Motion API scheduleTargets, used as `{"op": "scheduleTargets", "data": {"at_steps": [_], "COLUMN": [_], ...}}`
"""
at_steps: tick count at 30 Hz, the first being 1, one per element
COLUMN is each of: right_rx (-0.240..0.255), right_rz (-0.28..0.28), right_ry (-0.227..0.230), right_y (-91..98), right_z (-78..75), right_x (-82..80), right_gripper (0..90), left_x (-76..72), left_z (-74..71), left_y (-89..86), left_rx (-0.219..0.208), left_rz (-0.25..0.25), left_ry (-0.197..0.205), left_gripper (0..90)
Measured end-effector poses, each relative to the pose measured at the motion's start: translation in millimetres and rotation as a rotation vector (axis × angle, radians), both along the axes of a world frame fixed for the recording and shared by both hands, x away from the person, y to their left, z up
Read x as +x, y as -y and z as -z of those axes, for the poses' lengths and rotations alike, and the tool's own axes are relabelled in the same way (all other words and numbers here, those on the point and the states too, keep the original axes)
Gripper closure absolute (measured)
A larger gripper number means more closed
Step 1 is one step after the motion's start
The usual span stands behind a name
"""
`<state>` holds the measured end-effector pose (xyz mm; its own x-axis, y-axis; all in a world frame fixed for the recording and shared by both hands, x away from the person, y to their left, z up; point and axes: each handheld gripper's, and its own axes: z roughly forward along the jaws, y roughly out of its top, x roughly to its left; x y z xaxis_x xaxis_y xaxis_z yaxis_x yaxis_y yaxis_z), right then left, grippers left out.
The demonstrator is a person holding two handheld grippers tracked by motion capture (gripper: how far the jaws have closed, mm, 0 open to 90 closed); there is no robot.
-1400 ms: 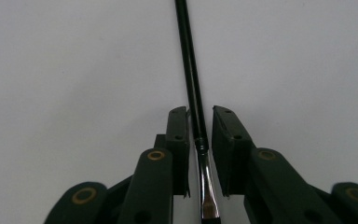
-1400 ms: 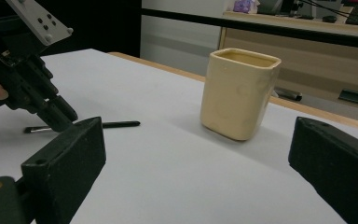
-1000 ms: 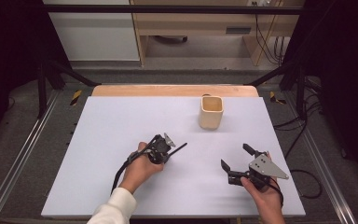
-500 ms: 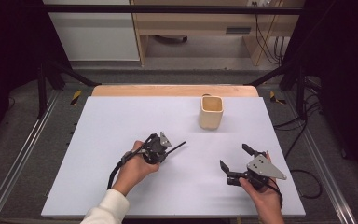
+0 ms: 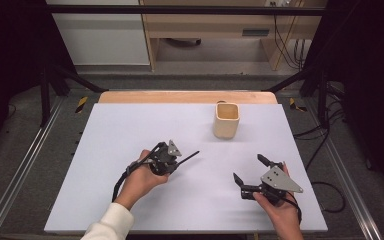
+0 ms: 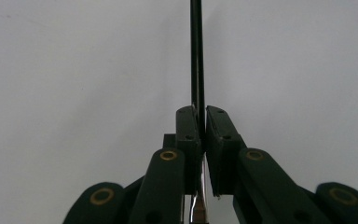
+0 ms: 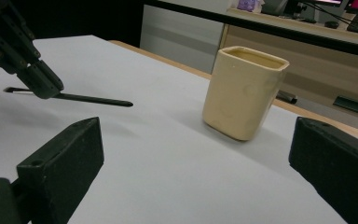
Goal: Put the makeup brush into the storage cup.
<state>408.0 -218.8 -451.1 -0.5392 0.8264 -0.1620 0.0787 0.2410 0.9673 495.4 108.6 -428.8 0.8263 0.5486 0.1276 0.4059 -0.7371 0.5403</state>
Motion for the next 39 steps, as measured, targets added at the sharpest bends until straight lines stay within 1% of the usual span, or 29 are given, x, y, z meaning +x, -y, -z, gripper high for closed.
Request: {"op": "scheduleTargets", "data": {"at_steps": [2,3,8,11,14,15,16,17,19,20,21,22,23,24,26,27,28,29,30,31,32,33,34,35,36,37,39], "right_rx": [-0.008,-0.021,-0.038,-0.038,-0.041,-0.034,-0.035,-0.044,-0.058,-0.068,-0.09,-0.101,-0.11,-0.133,-0.162,-0.184,-0.184,-0.235,-0.241,-0.246,-0.25,-0.255,-0.255,-0.265,-0.28,-0.301,-0.336], "right_rz": [-0.002,-0.005,-0.009,-0.013,-0.017,-0.023,-0.028,-0.034,-0.042,-0.047,-0.044,-0.038,-0.036,-0.036,-0.034,-0.041,-0.041,-0.051,-0.055,-0.06,-0.064,-0.068,-0.068,-0.077,-0.083,-0.088,-0.094], "right_ry": [0.001,0.0,0.0,-0.002,-0.003,-0.005,-0.002,0.0,0.001,0.002,0.002,0.006,0.008,0.009,0.018,0.023,0.023,0.036,0.037,0.035,0.035,0.034,0.034,0.035,0.041,0.049,0.065], "right_y": [-0.9,-2.9,-5.0,-5.5,-6.2,-7.9,-9.3,-11.1,-15.5,-17.8,-20.0,-22.2,-25.0,-28.1,-34.2,-37.3,-37.3,-44.4,-46.4,-48.8,-51.1,-53.3,-53.3,-57.5,-59.6,-62.0,-66.3], "right_z": [0.2,0.5,1.3,1.7,1.9,1.8,1.5,1.4,1.0,0.6,-0.2,-1.1,-2.6,-4.4,-7.8,-9.3,-9.3,-12.1,-13.1,-14.7,-16.6,-18.9,-18.9,-24.2,-27.2,-30.3,-37.0], "right_x": [-0.1,-0.1,0.1,0.3,0.1,-0.7,-1.1,-1.5,-1.6,-1.1,-0.4,0.5,1.4,2.5,5.0,6.8,6.8,11.3,13.1,15.8,18.7,21.5,21.5,26.9,29.6,32.0,36.5], "right_gripper": [3.5,3.4,3.4,3.3,3.1,3.1,3.1,3.1,3.2,3.3,3.6,4.1,4.4,4.7,6.0,6.1,6.1,6.8,6.8,6.8,6.9,7.0,7.0,7.1,7.3,7.4,8.3], "left_x": [-0.3,-0.7,-1.0,-1.6,-1.8,-1.9,-1.5,-0.8,0.7,2.2,3.5,3.5,6.4,7.8,10.9,12.1,12.1,15.0,15.0,17.8,17.8,20.2,20.2,22.8,24.2,24.9,26.1], "left_z": [0.0,-1.2,-4.2,-6.9,-8.9,-11.3,-12.3,-14.3,-17.9,-20.8,-23.1,-23.1,-28.9,-31.5,-37.7,-39.8,-39.8,-44.6,-44.6,-49.2,-49.2,-52.8,-52.8,-56.2,-58.4,-60.1,-64.5], "left_y": [-0.3,-1.1,-2.6,-4.2,-5.1,-6.0,-6.4,-7.4,-8.5,-9.7,-10.3,-10.3,-11.4,-11.4,-12.0,-11.7,-11.7,-12.0,-12.0,-12.3,-12.3,-11.9,-11.9,-11.4,-11.4,-10.7,-10.0], "left_rx": [-0.006,-0.005,-0.007,-0.01,-0.003,0.002,-0.001,0.006,-0.005,0.0,-0.011,-0.011,-0.014,-0.018,-0.008,-0.021,-0.021,-0.014,-0.014,-0.009,-0.009,-0.01,-0.01,-0.011,-0.006,-0.015,-0.012], "left_rz": [-0.001,0.002,0.006,0.014,0.022,0.029,0.032,0.039,0.045,0.049,0.046,0.046,0.049,0.053,0.065,0.064,0.064,0.07,0.07,0.077,0.077,0.08,0.08,0.08,0.085,0.082,0.089], "left_ry": [0.006,0.005,0.007,0.007,0.004,0.004,0.007,0.004,0.003,0.009,0.012,0.012,0.018,0.02,0.025,0.025,0.025,0.028,0.028,0.031,0.031,0.032,0.032,0.033,0.034,0.035,0.037], "left_gripper": [84.2,84.2,84.2,84.2,84.2,84.2,84.2,84.2,84.2,84.2,84.2,84.2,84.2,84.2,84.2,84.2,84.2,84.2,84.2,84.2,84.2,84.2,84.2,84.2,84.2,84.2,84.2]}}
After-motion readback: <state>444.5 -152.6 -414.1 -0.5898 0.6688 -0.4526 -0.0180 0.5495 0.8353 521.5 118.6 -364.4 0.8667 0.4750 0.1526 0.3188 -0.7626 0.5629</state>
